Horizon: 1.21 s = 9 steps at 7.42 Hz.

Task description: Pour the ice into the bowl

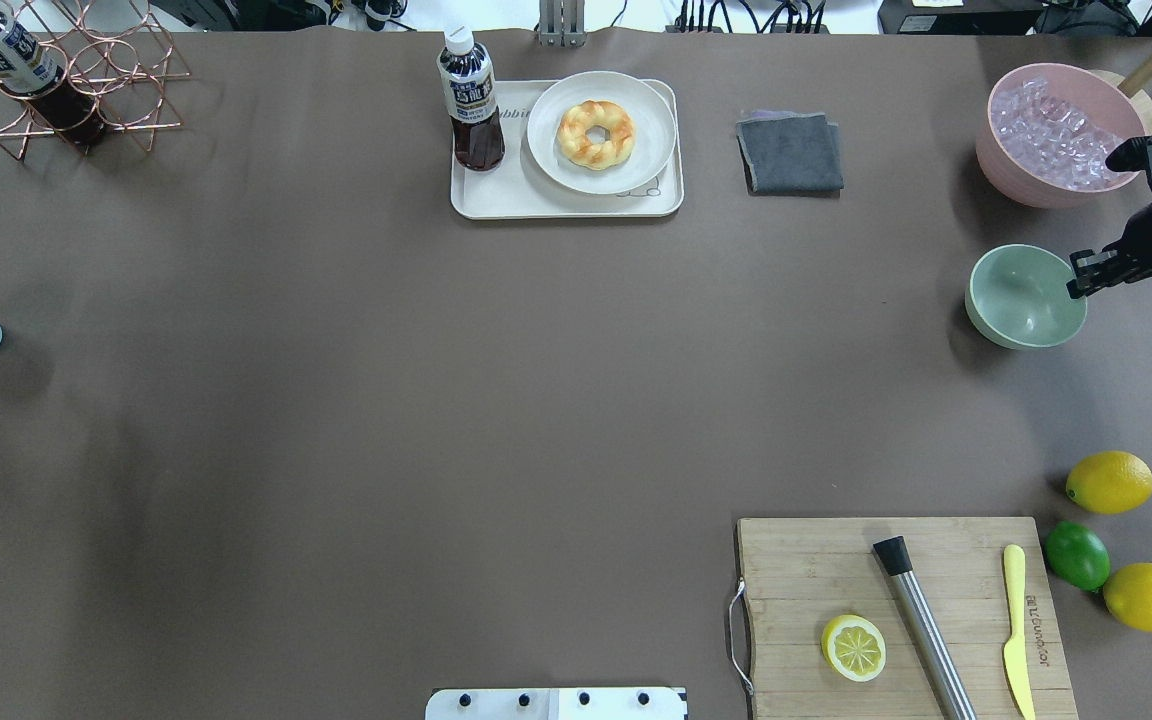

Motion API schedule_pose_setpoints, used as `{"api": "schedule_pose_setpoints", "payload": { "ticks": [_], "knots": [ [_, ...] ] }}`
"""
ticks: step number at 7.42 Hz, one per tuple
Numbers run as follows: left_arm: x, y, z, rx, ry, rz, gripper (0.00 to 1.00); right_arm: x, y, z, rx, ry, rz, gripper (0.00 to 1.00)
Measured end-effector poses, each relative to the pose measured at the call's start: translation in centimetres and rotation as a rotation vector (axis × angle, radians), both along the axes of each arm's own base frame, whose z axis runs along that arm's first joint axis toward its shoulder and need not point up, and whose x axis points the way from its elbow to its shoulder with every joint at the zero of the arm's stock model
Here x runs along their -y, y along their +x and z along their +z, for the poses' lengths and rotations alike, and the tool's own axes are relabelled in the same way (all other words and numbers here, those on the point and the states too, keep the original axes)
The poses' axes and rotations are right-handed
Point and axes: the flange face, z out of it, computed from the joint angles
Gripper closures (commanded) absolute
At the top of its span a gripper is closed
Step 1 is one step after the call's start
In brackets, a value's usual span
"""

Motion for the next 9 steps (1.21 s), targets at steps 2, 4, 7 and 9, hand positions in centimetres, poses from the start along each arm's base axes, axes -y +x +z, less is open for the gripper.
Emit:
{"api": "schedule_pose_setpoints", "payload": {
  "ticks": [2,4,7,9],
  "knots": [
    [0.0,0.6,0.0,-0.013,-0.002,-0.017,0.03,0.2,-0.2,-2.1,0.013,-0.004,-0.007,1.0],
    [0.6,1.9,1.5,0.002,-0.009,-0.031,0.03,0.8,-0.4,-5.6,0.013,-0.022,-0.007,1.0],
    [0.9,3.5,2.3,0.012,-0.002,-0.041,0.03,3.1,0.3,-13.3,0.008,-0.072,0.013,1.0],
    [0.9,3.8,2.9,0.023,-0.008,-0.038,0.03,4.7,-0.9,-18.0,-0.003,-0.107,0.021,1.0]
  ]
}}
